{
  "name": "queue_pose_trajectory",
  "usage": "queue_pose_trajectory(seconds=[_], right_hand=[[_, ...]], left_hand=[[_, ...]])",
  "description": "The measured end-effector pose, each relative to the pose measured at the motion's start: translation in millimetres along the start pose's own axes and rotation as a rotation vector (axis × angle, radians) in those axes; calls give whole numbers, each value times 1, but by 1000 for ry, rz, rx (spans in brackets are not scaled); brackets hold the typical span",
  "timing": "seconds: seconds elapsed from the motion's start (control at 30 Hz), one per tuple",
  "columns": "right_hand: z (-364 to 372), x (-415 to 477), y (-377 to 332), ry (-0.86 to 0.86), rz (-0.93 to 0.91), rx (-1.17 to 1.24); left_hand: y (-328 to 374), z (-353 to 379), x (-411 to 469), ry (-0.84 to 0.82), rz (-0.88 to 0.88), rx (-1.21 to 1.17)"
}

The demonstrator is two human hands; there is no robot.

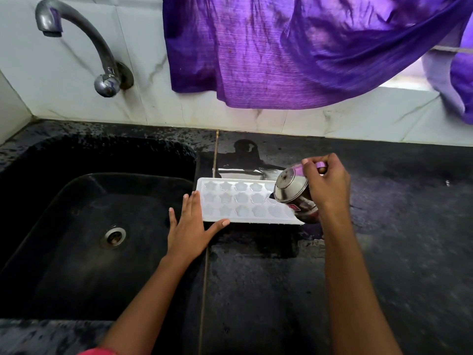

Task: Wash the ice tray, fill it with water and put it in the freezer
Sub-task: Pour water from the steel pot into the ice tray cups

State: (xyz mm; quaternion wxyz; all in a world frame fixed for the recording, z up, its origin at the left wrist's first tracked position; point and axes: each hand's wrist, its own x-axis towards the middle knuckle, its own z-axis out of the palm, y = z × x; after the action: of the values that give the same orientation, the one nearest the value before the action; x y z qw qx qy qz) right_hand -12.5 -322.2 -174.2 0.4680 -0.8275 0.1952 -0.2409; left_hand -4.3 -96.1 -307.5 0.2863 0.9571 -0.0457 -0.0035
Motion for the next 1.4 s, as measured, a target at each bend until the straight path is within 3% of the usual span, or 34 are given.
queue_pose_trajectory(seconds=[0.93,1.4], right_hand=[[-4,0,-11,-6,-49,14],[-2,0,-4,-42,185,333]], left_hand=[[3,-3,-3,17,9,-41],[4,-3,-2,10,7,-27]])
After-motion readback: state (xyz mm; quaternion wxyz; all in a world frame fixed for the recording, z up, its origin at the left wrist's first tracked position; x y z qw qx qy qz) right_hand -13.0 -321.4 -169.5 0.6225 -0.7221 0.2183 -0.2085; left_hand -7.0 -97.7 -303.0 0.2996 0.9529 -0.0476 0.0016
